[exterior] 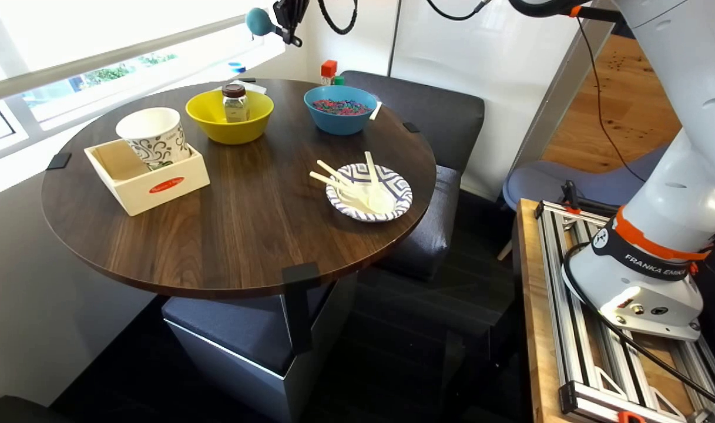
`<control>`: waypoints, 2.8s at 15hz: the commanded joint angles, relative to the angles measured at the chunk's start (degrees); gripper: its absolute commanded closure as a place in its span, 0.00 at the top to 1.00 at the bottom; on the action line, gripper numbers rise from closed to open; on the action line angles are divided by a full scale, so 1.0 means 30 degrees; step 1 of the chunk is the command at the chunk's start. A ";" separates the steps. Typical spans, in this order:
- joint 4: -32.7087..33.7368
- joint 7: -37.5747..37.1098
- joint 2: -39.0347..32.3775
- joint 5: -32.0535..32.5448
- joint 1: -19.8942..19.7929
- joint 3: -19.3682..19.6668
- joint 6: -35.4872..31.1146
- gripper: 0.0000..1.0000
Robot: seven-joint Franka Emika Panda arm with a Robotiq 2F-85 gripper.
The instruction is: Put the blue ladle in the blue bowl
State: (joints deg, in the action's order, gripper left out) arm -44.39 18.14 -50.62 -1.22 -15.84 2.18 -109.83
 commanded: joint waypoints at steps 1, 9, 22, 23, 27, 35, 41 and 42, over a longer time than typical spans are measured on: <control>-0.4495 -0.0756 0.3103 0.0052 -0.0061 0.0399 0.0012 0.02; -1.1234 -0.1143 0.7321 -0.1313 -0.0528 0.0388 0.0764 0.02; -1.5352 -0.1426 1.0118 0.1401 0.0442 0.1821 -0.0745 0.02; -1.5917 -0.1023 1.0415 0.2369 0.0489 0.1951 -0.1048 0.02; -1.8880 0.1777 1.2503 0.5140 0.0389 0.2119 -0.1696 0.02; -2.6118 0.9396 1.9107 0.5192 0.0709 0.2184 -0.2371 0.02; -2.6471 0.8839 1.9569 0.5400 0.1291 0.2313 -0.3138 0.02; -2.6817 0.8114 1.9761 0.6043 0.1353 0.2179 -0.4080 0.02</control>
State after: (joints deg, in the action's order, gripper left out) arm -122.24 47.19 7.62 13.61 -13.64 8.45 -116.33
